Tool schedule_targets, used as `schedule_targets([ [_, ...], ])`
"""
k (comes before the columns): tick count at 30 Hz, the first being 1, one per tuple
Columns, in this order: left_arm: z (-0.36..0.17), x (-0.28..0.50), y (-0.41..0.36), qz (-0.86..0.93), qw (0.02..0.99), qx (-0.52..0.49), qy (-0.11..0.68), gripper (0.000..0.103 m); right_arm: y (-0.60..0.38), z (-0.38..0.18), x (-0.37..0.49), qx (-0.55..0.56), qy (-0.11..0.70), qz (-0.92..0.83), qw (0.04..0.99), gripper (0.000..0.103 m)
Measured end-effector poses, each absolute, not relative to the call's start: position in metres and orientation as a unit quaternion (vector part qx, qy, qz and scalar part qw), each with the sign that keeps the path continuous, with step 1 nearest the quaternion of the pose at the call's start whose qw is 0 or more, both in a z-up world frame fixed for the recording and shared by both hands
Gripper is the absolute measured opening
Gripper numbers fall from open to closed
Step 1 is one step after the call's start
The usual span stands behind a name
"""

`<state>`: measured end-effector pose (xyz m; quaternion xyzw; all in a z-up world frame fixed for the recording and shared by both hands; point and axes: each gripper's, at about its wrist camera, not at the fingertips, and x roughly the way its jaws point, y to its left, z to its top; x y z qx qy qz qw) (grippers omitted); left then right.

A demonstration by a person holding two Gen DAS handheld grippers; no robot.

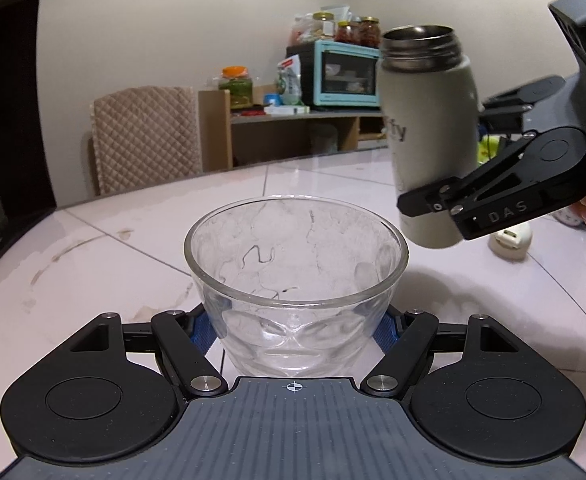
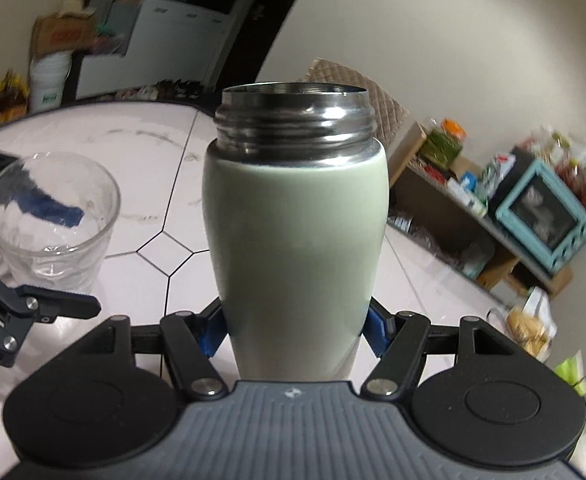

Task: Unscrew bottle cap and pour
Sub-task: 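Carry the upright green bottle away from the glass with the right gripper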

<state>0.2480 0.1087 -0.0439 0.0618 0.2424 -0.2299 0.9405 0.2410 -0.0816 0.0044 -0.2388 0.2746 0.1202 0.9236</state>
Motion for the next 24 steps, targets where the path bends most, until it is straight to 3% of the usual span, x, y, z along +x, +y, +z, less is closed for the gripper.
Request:
schedule_targets([
  [14, -0.038, 0.278, 0.105, -0.179, 0.950, 0.058, 0.249, 0.079, -0.170, -0.004, 0.285, -0.075, 0.299, 0.093, 0.947, 0.070],
  [24, -0.038, 0.290, 0.099, -0.159, 0.954, 0.053, 0.249, 0.079, -0.202, -0.012, 0.298, -0.016, 0.307, 0.079, 0.948, 0.070],
])
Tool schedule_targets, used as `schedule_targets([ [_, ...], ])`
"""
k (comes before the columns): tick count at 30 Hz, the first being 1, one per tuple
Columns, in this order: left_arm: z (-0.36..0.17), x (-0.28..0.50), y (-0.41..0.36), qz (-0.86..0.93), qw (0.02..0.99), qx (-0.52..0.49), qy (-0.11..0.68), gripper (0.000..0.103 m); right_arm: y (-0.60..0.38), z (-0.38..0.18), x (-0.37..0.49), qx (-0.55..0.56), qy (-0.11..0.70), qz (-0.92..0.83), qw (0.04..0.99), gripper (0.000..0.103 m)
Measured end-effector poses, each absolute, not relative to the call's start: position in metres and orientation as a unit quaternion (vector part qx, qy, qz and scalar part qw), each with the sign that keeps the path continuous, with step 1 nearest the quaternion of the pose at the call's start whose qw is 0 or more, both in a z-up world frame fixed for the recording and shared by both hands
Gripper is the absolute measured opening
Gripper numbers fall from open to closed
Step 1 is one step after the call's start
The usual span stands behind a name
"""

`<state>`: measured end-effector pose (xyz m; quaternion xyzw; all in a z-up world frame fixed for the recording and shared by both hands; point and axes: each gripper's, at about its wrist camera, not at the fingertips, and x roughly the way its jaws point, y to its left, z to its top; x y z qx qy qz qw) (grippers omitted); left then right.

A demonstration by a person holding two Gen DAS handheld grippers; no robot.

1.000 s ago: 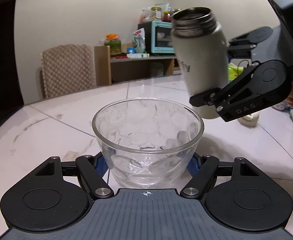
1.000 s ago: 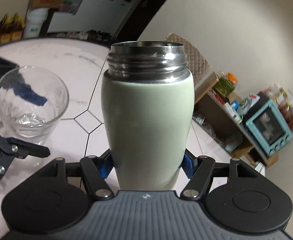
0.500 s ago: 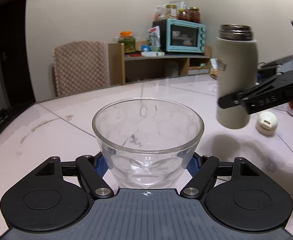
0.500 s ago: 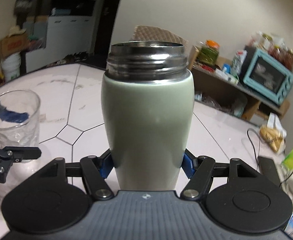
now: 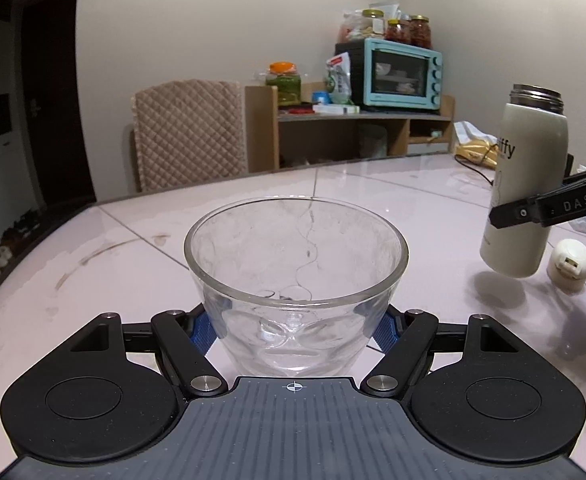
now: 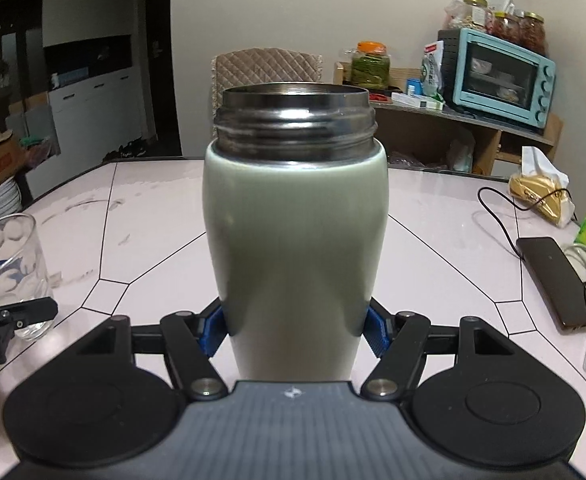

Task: Unscrew bottle cap and pour
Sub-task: 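Carry the upright green bottle away from the glass with the right gripper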

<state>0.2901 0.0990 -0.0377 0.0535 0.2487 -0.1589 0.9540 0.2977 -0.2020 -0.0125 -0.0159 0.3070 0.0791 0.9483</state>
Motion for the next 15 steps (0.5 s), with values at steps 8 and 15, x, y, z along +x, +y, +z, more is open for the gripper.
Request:
schedule_targets([
  [8, -0.041, 0.296, 0.094, -0.148, 0.955, 0.053, 0.251, 0.079, -0.214, -0.016, 0.296, 0.000, 0.311, 0.077, 0.947, 0.070],
  [15, -0.045, 0.303, 0.089, -0.138, 0.954, 0.050, 0.261, 0.079, -0.219, -0.021, 0.299, 0.010, 0.311, 0.078, 0.947, 0.070],
])
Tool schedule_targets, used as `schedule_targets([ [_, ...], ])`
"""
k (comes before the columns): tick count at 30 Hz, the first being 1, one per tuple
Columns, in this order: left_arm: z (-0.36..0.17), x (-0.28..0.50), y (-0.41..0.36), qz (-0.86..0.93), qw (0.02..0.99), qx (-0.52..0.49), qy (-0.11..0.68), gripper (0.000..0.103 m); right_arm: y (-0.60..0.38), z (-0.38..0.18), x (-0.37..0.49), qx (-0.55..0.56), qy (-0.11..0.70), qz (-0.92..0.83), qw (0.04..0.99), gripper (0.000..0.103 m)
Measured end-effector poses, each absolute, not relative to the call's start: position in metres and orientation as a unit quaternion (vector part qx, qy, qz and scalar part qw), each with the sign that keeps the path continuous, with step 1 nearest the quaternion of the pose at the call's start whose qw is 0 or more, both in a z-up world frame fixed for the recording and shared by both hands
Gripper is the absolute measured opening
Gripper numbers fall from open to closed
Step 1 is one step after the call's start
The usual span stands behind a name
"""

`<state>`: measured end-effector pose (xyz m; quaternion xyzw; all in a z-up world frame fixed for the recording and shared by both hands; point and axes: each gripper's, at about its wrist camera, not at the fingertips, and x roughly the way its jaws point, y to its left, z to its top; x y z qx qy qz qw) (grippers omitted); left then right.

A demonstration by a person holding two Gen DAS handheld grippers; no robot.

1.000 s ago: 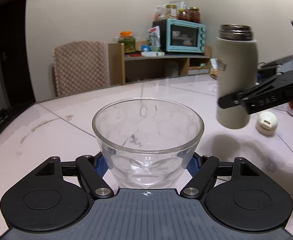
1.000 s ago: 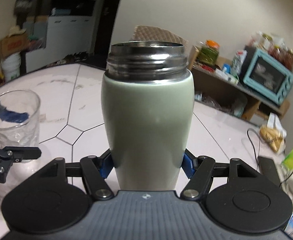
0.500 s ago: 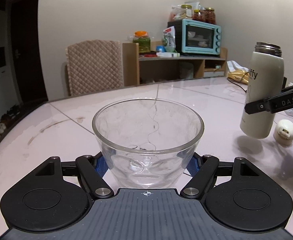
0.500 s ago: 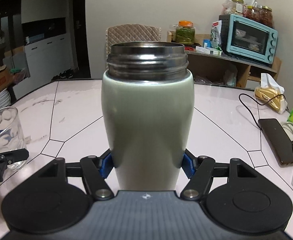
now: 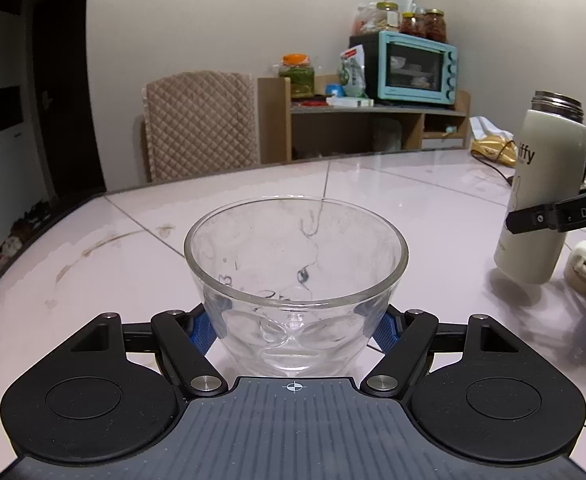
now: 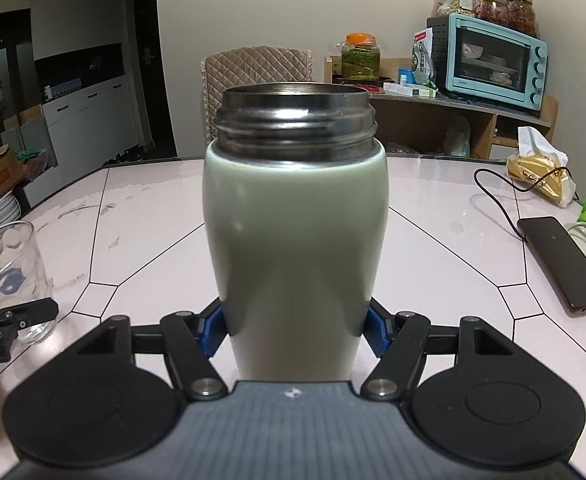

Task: Unscrew bottle cap and pour
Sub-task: 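Carry the upright green bottle away from the glass with the right gripper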

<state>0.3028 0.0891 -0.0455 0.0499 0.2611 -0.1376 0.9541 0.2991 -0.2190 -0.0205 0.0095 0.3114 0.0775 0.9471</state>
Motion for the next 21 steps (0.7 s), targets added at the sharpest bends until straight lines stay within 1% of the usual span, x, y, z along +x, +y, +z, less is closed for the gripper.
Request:
schedule_targets([
  [21, -0.049, 0.304, 0.084, -0.128, 0.957, 0.046, 0.255, 0.079, -0.220, -0.039, 0.303, 0.011, 0.311, 0.081, 0.947, 0.070],
])
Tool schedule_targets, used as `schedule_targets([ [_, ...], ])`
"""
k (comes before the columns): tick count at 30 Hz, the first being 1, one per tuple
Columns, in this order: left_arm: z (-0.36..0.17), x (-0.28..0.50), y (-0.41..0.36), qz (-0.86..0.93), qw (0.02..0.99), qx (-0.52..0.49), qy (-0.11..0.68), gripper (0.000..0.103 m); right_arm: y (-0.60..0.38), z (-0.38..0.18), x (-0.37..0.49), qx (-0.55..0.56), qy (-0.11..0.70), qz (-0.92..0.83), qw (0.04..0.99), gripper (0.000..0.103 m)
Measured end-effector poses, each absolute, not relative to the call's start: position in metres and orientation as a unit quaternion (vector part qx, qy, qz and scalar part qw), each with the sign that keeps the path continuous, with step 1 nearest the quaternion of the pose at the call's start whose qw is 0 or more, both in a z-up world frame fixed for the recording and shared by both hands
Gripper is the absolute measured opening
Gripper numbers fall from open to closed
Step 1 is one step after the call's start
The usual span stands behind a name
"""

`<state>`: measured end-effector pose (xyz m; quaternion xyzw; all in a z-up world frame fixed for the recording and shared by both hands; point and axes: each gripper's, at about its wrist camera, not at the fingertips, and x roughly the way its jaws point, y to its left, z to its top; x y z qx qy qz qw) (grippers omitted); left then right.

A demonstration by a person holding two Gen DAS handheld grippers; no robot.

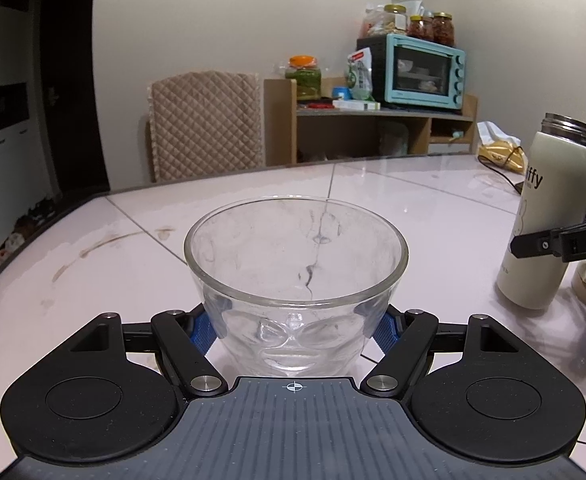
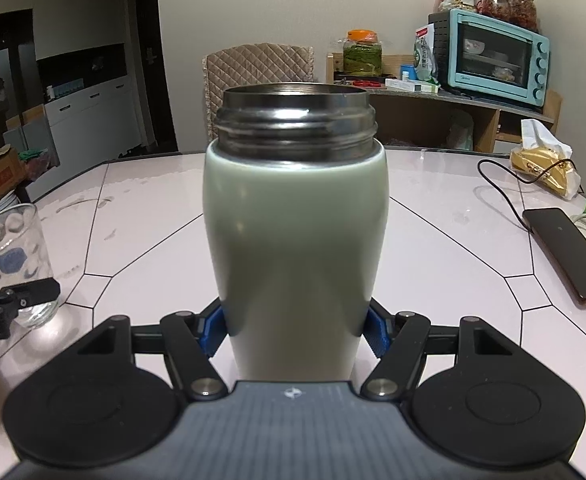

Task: Unscrew bottle cap and pour
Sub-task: 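Carry the upright green bottle away from the glass with the right gripper, then set the bottle down with the right gripper while the left gripper releases the glass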

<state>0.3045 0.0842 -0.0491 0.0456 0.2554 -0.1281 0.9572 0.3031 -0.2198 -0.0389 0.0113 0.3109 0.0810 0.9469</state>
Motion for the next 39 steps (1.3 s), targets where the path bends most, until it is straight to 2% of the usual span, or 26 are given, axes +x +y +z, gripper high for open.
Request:
schedule_targets([
  [33, -0.0549, 0.3073, 0.0759, -0.108, 0.959, 0.036, 0.260, 0.079, -0.2149, -0.0413, 0.2945, -0.005, 0.290, 0.078, 0.954, 0.071],
  [39, -0.0568, 0.3079, 0.0753, -0.103, 0.959, 0.031, 0.262, 0.079, -0.2138, -0.0400, 0.2933, -0.006, 0.286, 0.082, 0.955, 0.080],
])
